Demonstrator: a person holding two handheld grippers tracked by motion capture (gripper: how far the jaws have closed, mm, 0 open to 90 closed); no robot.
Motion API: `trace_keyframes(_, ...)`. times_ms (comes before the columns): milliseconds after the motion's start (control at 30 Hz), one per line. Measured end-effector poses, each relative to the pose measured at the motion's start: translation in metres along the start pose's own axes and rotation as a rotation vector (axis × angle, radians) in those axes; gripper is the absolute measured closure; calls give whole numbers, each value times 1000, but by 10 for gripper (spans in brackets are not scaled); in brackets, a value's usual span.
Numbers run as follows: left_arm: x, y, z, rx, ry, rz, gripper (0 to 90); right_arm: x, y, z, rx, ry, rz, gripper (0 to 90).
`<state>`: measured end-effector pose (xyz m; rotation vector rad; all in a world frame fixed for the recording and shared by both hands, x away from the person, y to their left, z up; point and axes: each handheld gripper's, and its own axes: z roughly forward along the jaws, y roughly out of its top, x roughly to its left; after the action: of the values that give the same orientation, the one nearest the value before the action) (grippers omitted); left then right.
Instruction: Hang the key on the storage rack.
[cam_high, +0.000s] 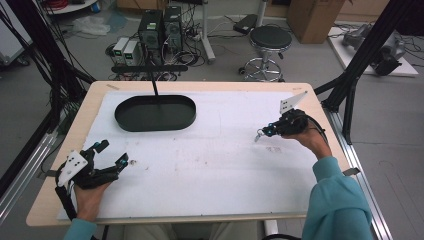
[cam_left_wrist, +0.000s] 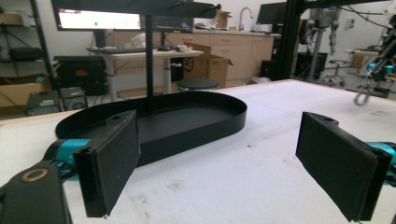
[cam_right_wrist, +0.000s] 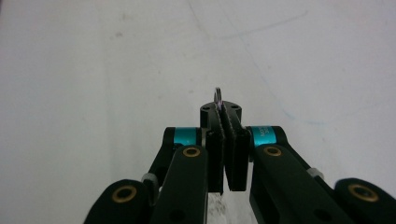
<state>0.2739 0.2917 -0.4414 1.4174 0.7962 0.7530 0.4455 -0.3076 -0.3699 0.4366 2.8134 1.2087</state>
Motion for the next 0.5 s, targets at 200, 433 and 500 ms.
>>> trace_keyframes(200,5,13,9,36,-54,6,142,5,8,-7,-98,17,18,891)
trace_keyframes(433,13,37,20,56,-121,11,142,13,24,-10,-213,36,4,891)
trace_keyframes(500,15,45,24,65,-146,18,142,16,30,-9,-242,44,1,891)
